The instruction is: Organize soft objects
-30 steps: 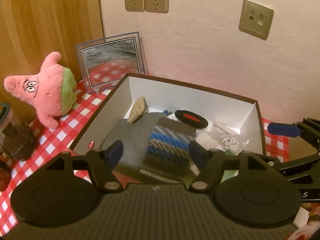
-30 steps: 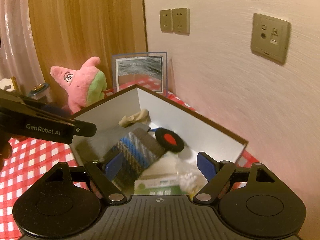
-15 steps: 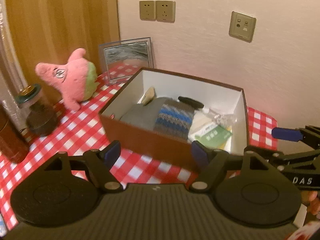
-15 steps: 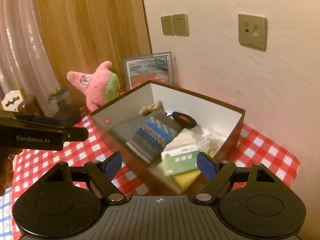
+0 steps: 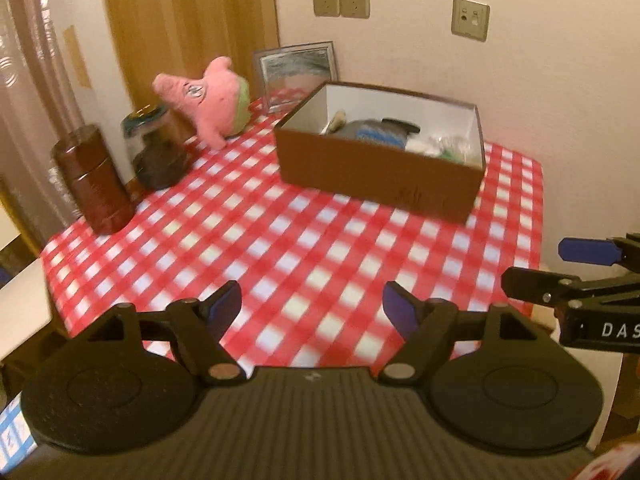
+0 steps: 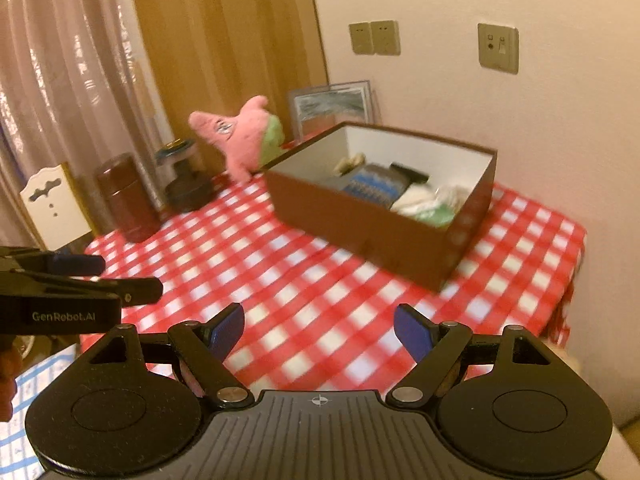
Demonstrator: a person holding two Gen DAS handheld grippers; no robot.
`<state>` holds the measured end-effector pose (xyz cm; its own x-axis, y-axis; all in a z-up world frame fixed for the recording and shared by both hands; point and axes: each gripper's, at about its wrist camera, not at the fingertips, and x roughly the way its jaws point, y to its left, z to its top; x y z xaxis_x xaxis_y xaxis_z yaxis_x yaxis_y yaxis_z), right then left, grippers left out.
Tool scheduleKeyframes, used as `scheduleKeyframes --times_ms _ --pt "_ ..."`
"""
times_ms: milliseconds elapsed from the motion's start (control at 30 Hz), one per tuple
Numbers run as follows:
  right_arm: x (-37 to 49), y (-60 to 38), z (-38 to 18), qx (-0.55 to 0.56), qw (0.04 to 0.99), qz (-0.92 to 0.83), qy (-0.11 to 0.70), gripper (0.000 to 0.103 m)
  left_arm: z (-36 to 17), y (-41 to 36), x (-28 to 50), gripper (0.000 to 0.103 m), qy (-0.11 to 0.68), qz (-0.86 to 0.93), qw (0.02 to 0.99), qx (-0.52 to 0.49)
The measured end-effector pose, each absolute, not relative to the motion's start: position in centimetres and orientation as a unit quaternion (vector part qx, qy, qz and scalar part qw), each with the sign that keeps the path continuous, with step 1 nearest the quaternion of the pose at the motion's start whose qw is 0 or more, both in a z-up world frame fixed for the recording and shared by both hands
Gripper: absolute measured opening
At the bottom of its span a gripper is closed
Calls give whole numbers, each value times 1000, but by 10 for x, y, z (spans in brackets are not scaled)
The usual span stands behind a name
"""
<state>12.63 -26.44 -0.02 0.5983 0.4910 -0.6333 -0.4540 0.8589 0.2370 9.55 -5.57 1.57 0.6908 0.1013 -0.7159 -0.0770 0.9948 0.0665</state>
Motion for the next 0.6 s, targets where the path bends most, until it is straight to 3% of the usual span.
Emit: scheduleKeyframes --times_ms 600 --pt "-47 -259 4 35 880 250 402 81 20 -45 -84 76 418 41 908 -13"
